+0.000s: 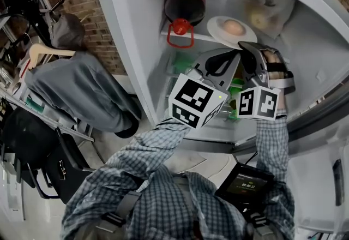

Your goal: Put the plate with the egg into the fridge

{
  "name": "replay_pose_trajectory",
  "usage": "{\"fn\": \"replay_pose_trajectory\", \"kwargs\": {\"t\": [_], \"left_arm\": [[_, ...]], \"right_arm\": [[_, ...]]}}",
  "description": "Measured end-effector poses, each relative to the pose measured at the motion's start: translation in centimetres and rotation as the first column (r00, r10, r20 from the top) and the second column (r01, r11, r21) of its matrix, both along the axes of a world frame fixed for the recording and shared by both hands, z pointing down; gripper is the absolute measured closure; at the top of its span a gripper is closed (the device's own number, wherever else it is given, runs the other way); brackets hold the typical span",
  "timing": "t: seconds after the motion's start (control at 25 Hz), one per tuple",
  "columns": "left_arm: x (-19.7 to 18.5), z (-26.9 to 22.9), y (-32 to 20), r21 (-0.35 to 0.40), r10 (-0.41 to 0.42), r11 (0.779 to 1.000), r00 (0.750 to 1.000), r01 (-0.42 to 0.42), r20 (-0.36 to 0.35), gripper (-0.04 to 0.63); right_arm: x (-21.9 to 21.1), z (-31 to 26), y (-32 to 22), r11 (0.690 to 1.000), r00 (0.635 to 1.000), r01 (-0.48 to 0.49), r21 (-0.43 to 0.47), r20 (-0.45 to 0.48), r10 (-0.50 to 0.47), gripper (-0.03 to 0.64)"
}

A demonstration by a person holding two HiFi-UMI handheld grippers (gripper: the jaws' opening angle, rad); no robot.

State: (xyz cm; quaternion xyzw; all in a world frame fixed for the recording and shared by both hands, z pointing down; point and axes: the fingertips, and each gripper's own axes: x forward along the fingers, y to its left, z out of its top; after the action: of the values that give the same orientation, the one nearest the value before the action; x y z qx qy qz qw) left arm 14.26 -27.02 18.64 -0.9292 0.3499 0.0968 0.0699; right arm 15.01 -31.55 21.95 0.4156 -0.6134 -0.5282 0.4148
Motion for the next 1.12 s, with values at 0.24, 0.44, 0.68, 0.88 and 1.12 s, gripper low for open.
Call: {"fn": "replay_pose_trajectory", "kwargs": {"t": [0.24, 0.44, 0.68, 0.88, 1.12], "left_arm": [[0.9, 0.2, -1.5, 0.010, -0.030, 1.000, 0.998, 0.029, 0.048, 0.588], [1.0, -0.1, -2.2, 0.005, -0.036, 0.999, 0.999, 0.036, 0.031, 0.588], [0.8, -0.4, -2.3, 0.007, -0.033, 0.999, 0.999, 0.033, 0.020, 0.588], [0.3, 0.1, -2.4, 0.000, -0.030, 1.000, 1.000, 0.030, 0.009, 0.588], [-0.3, 0.9, -1.3, -0.004, -0.009, 1.000, 1.000, 0.009, -0.003, 0.589]], "right_arm": [[-0.1, 0.0, 0.1, 1.000, 1.000, 0.010, 0.007, 0.008, -0.010, 0.595], [0.2, -0.4, 0.3, 1.000, 1.000, 0.004, 0.017, 0.024, -0.004, 0.595], [0.7, -0.9, 1.4, 1.000, 0.999, -0.007, 0.030, 0.050, 0.006, 0.595], [0.8, -1.5, 3.0, 0.997, 0.990, 0.016, 0.071, 0.139, -0.026, 0.596], [1.5, -1.3, 4.4, 0.998, 0.926, 0.041, 0.046, 0.373, -0.056, 0.597]]}}
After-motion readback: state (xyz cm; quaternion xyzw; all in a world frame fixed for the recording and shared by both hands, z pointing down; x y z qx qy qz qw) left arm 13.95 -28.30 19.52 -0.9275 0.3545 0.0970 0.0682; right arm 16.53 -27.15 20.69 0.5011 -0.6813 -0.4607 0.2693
